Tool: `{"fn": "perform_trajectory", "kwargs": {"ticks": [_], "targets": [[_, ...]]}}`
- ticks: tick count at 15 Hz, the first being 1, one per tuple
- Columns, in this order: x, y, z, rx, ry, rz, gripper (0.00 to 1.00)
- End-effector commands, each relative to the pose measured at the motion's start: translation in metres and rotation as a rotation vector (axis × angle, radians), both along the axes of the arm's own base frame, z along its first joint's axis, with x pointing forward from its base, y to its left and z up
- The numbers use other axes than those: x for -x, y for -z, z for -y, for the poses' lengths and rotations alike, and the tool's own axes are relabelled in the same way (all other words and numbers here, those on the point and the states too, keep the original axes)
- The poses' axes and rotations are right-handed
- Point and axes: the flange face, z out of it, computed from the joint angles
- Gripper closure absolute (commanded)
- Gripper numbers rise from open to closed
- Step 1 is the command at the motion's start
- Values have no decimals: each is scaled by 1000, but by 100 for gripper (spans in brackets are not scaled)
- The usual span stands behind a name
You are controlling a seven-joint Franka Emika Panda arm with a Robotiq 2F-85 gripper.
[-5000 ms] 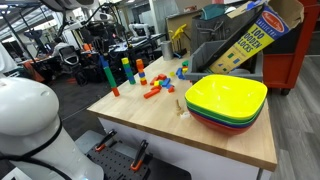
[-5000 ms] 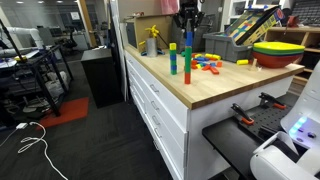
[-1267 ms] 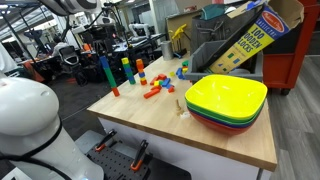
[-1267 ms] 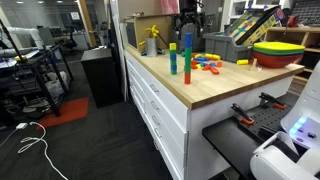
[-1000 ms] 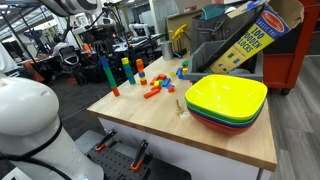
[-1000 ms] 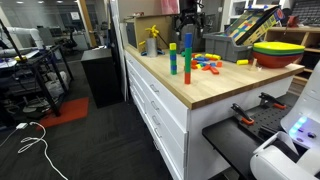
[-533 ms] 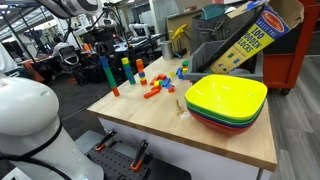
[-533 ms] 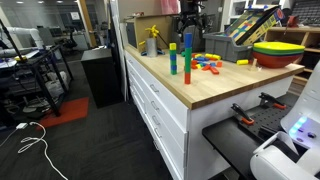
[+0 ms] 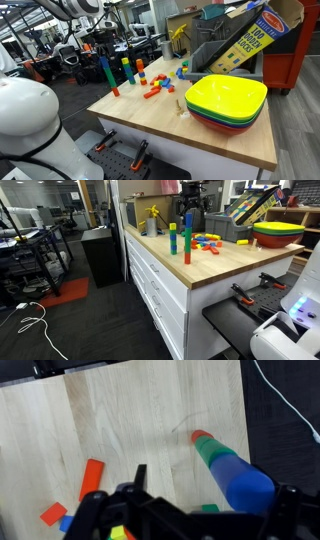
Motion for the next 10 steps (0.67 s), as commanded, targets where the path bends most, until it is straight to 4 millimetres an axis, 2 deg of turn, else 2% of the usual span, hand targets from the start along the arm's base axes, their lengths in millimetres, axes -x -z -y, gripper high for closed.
{"fn": "perform_trajectory", "kwargs": {"ticks": [1, 10], "targets": [[2, 1, 6, 13, 22, 19, 0], [3, -1, 3, -4, 14, 19, 0]]}}
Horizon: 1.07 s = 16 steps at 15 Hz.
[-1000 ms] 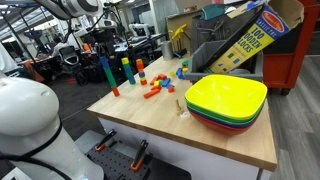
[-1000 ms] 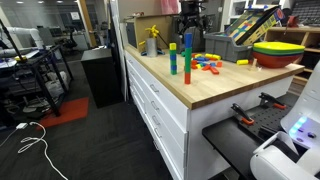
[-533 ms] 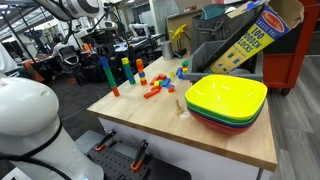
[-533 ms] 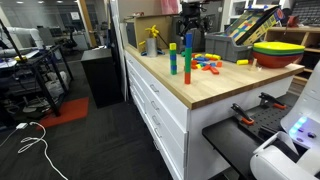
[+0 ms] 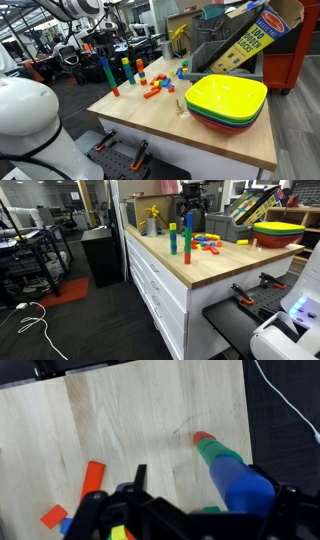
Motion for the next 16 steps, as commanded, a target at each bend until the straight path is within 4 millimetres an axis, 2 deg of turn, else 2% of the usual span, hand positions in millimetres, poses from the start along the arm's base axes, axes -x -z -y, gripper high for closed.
{"fn": "perform_trajectory", "kwargs": {"ticks": [1, 11, 16], "targets": [[2, -7, 0, -11, 11, 25, 0], [1, -30, -5, -118, 44, 58, 0], [-24, -54, -3, -163, 74, 173, 0]]}}
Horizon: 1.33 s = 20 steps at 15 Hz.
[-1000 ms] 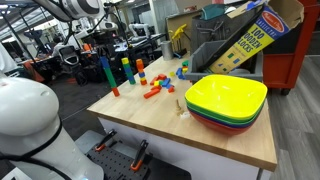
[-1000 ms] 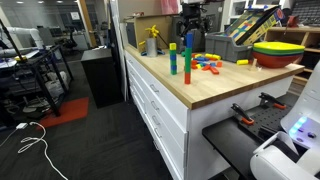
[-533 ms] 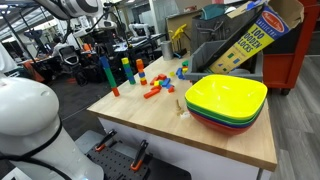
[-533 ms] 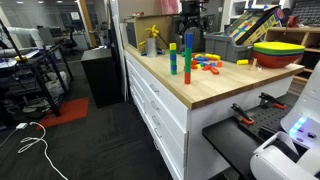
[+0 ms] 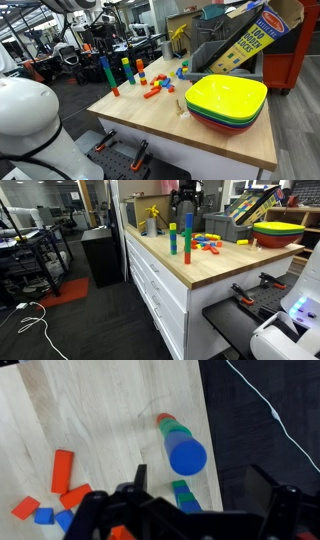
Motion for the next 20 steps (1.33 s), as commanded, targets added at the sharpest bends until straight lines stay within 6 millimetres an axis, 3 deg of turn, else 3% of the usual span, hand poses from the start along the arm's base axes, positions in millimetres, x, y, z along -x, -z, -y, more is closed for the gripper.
{"fn": "perform_trajectory", "kwargs": {"ticks": [1, 6, 9, 13, 20], "targets": [[-23, -19, 9, -31, 23, 83, 0], [-70, -38, 45, -26, 80, 208, 0], [-94, -38, 86, 21, 111, 238, 0], [-109, -17, 149, 79, 117, 211, 0], [-108, 26, 249, 145, 61, 126, 0]]}}
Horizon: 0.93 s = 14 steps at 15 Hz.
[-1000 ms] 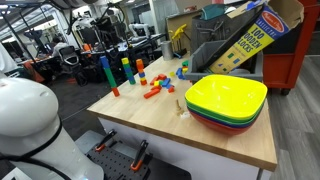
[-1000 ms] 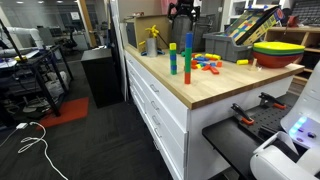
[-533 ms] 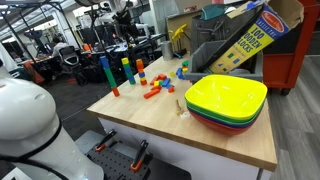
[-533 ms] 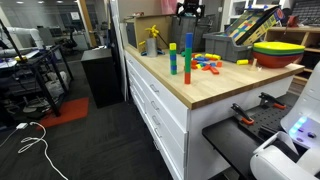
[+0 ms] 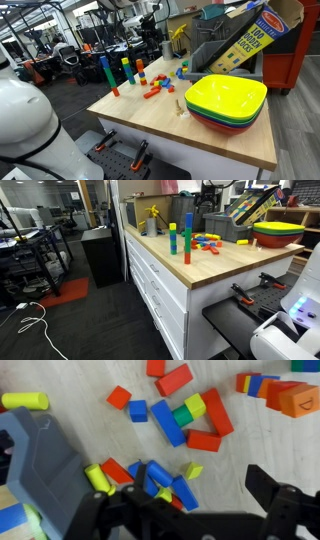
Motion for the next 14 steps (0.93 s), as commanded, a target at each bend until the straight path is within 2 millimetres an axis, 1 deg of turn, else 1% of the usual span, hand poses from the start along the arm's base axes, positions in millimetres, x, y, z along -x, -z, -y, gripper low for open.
{"fn": "perform_trajectory", "kwargs": {"ticks": [1, 4, 8, 10, 11, 14], "targets": [[5, 13, 39, 34, -68, -46, 0], [11, 23, 61, 55, -165, -76, 0], [26, 28, 72, 119, -374, -116, 0], [40, 27, 74, 143, -455, -123, 0], [47, 26, 74, 146, -470, -127, 0], [78, 17, 74, 117, -475, -135, 0]]}}
